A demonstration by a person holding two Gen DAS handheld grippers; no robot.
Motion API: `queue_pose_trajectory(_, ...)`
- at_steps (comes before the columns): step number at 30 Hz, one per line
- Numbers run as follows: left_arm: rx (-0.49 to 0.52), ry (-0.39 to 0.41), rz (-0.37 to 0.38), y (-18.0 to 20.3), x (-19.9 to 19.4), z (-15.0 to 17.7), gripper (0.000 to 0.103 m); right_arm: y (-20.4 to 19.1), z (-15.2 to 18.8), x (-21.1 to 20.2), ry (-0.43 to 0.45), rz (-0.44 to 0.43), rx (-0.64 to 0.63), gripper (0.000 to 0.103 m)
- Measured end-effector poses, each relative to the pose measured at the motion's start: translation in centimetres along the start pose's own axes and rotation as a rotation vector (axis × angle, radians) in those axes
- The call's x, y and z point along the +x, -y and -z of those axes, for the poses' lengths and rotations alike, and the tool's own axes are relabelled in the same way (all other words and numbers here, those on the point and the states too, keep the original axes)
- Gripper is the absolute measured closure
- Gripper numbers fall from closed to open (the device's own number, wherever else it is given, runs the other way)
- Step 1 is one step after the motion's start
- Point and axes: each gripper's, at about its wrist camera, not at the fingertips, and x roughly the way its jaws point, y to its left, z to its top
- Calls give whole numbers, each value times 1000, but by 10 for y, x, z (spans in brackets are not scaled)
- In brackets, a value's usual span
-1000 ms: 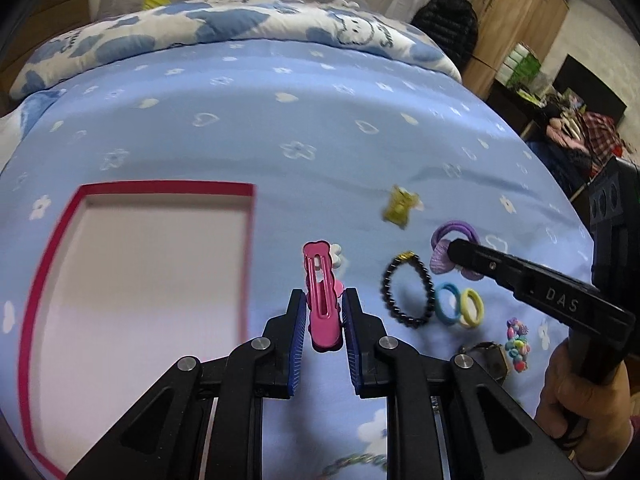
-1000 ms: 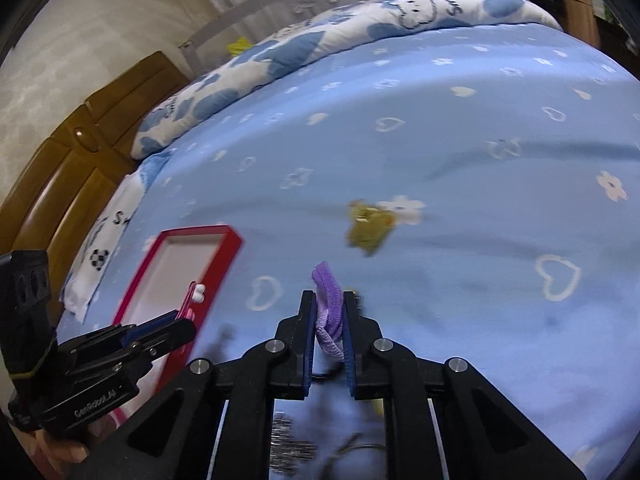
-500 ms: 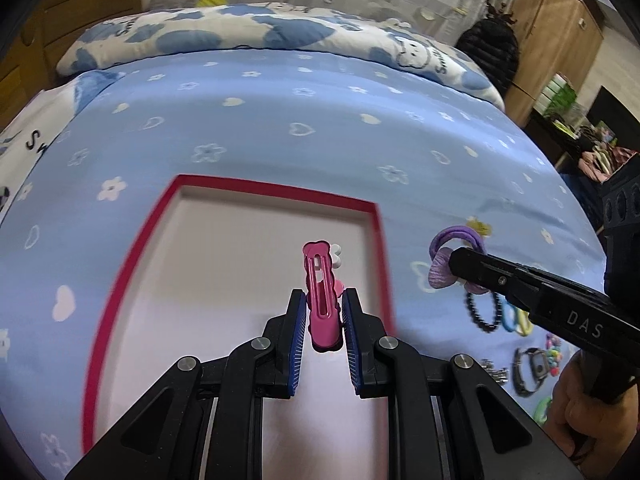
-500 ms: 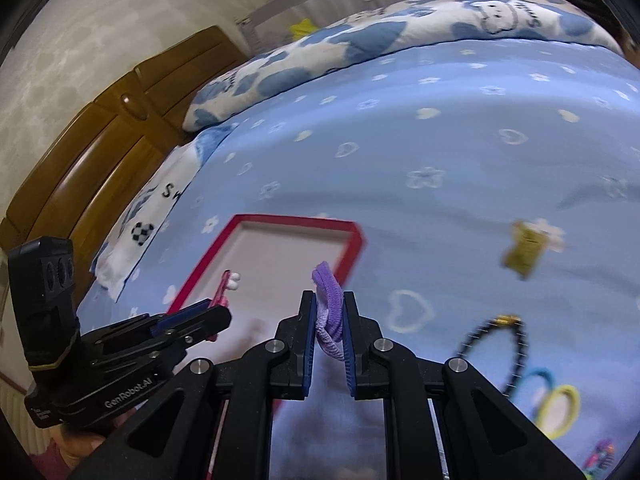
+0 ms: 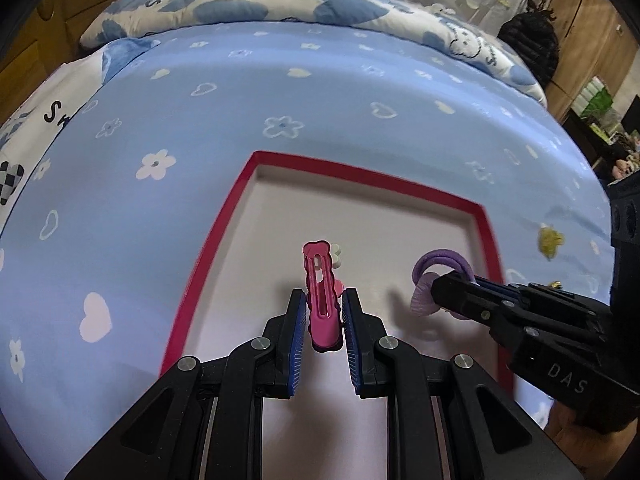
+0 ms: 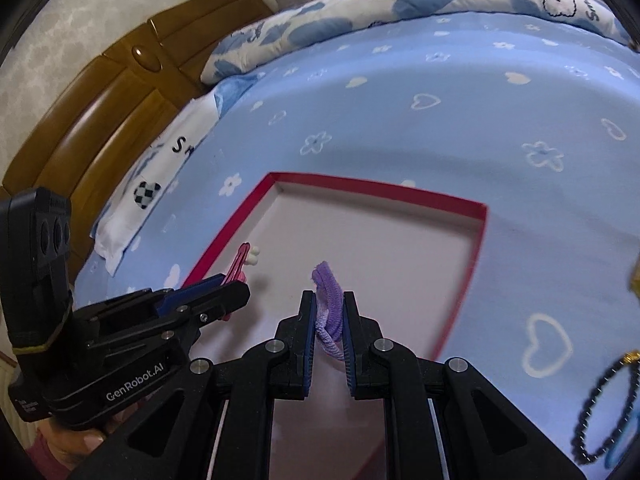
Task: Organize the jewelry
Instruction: 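Carry both items into the red tray and open both tools to release them, then move both open tools back over the remaining jewelry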
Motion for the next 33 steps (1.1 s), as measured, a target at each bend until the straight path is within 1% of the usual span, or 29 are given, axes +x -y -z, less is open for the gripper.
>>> queue_pose_trajectory(4,3,-21,-12,0,12,-4,85,-2,-1,11,-24,13,-14,91)
queue_pose_trajectory(9,34,-44,-37,7,23,-6,85,-5,-2,18,-38,34,-46,89)
queue_pose_trajectory(15,40,-62,-51,7,28,-6,85,-7,-3,21,-48,46,-68,89)
queue_pose_trajectory(17,37,-62,-54,5,28,-6,83,-7,-3,20,-48,42,-65,86)
queue_pose_trajectory(19,32,-54,-60,5,26,-5,83,-7,-4,19,-44,37,-60,81)
queue_pose_trajectory(20,30,-49,-58,5,25,-6,83,-7,-4,18,-41,37,-57,73)
queue_pose_trajectory(21,28,-41,-57,5,22,-5,83,-6,-4,17,-38,34,-52,67)
queue_pose_trajectory(28,7,-6,-51,4,1,3,82,-4,-6,1,-4,32,-35,67)
queue_pose_trajectory(33,-34,24,-14,1,-19,10,79,-3,-2,-14,20,34,-28,67)
